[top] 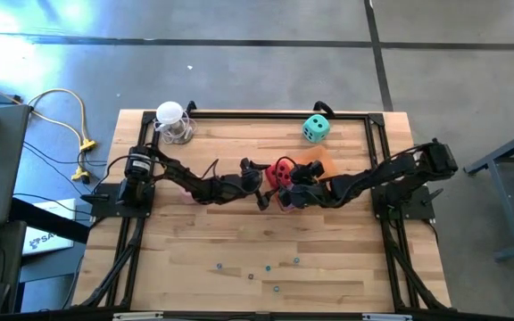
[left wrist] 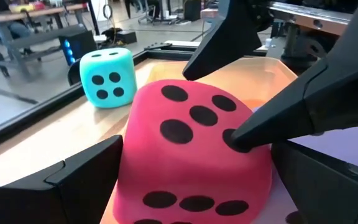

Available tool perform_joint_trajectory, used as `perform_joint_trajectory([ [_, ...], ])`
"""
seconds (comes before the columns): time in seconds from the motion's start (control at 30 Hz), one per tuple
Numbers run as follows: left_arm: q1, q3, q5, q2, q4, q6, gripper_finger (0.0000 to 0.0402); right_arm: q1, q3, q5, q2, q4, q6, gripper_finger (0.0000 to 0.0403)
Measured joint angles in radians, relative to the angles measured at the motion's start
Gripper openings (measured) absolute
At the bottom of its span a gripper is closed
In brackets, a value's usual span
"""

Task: Pick & Place Dice
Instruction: Put the large red dice into the orange bin

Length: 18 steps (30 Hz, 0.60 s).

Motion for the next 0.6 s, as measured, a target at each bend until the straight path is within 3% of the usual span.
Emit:
perform_joint_trajectory([
  [0.33,-0.030,0.000,-0.007,-0.003,0.034,0.187,0.0397,-0.024,0.000,-0.064,0.000,-0.011,0.019,0.0386],
  [0.6,-0.036,0.001,-0.006,-0.006,0.035,0.203,0.0397,-0.024,-0.001,-0.061,-0.007,-0.013,0.014,0.0387],
])
